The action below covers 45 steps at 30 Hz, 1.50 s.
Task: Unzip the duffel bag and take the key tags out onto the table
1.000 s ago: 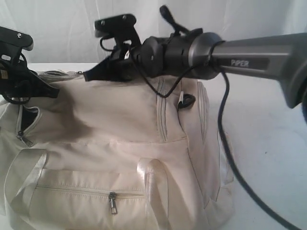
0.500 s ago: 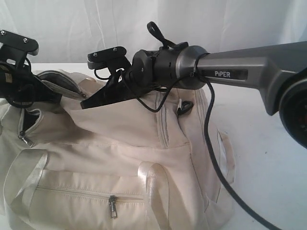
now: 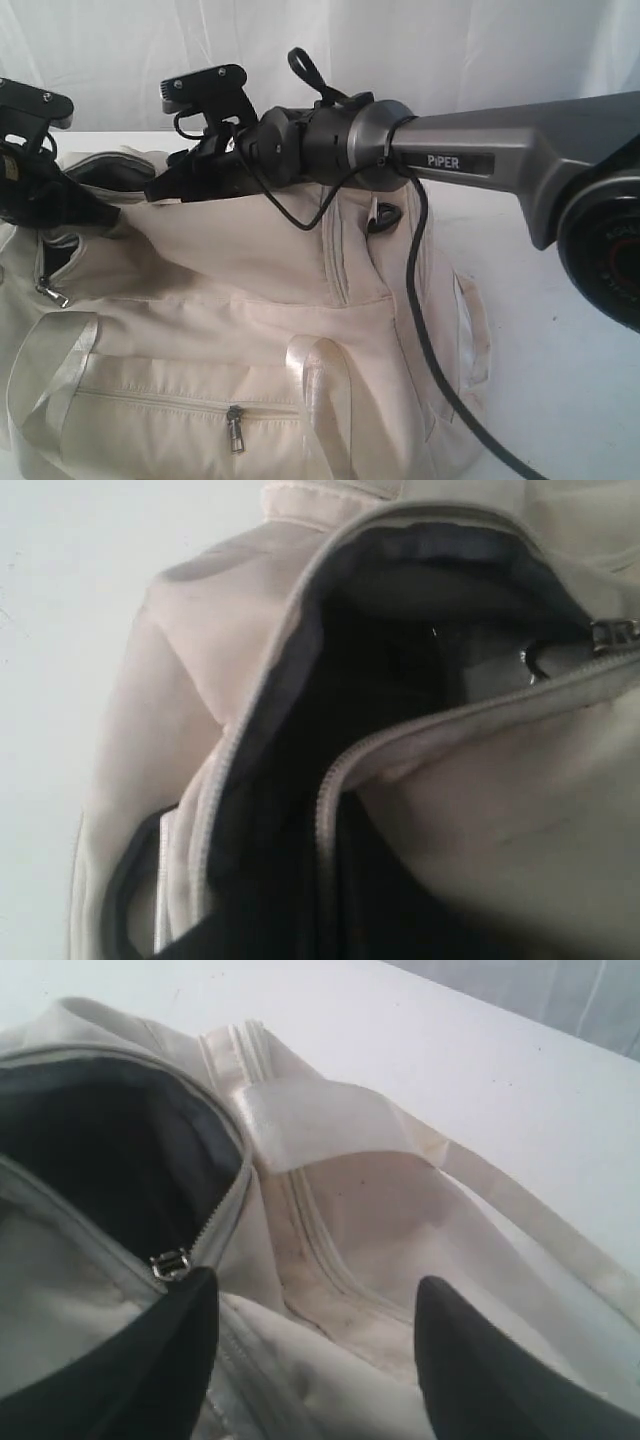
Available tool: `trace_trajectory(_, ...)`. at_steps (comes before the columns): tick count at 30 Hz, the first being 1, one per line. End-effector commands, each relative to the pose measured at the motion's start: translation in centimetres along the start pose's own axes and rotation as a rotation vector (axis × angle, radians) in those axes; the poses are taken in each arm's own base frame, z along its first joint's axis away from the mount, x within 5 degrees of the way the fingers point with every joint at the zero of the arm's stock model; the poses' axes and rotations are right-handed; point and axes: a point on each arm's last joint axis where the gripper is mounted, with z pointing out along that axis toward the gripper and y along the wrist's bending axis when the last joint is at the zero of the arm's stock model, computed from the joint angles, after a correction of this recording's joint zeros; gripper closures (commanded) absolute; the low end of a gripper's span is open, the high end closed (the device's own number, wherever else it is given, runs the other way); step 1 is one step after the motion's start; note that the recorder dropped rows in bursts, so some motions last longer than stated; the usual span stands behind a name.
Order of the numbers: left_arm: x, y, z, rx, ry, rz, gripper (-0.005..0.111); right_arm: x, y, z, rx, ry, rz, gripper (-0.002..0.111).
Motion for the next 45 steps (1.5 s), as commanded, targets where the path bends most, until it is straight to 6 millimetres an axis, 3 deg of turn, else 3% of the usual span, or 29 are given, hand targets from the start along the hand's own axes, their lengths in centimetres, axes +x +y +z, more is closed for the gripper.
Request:
trace_trajectory(1, 0.7, 0.4, -0.2, -0.018, 0.061, -0.031, 0.107, -0.2, 0.3, 0.5, 0.011, -0.065, -0.058, 0.053)
trace_trajectory(4, 0.7, 0.4, -0.2, -0.017, 0.061, -0.033, 0.107, 0.2, 0.8, 0.8, 0.005, -0.061, -0.11, 0.055)
trace_trajectory(10, 0.5, -0.5, -0.3, 0.008, 0.044, -0.026, 0.107, 0.1, 4.7, 1.6, -0.057, -0.078, -0.303, 0.055)
trace_trajectory(21, 0.5, -0.6, -0.4, 0.007, 0.057, 0.025, 0.107, 2.1, 4.9, 2.8, -0.091, 0.036, -0.33, 0.067)
trace_trajectory(26, 0.6, -0.5, -0.4, 0.004, 0.065, 0.029, 0.107, 2.7, 4.0, 2.5, -0.114, 0.136, -0.373, 0.067)
trace_trajectory(34, 0.7, -0.5, -0.4, 0.002, 0.076, 0.029, 0.107, 2.9, 2.8, 2.2, -0.096, 0.198, -0.481, 0.081)
trace_trajectory(45, 0.8, -0.1, -0.4, -0.036, 0.09, 0.137, 0.107, 2.1, -1.0, 1.0, -0.056, 0.271, -0.423, 0.081)
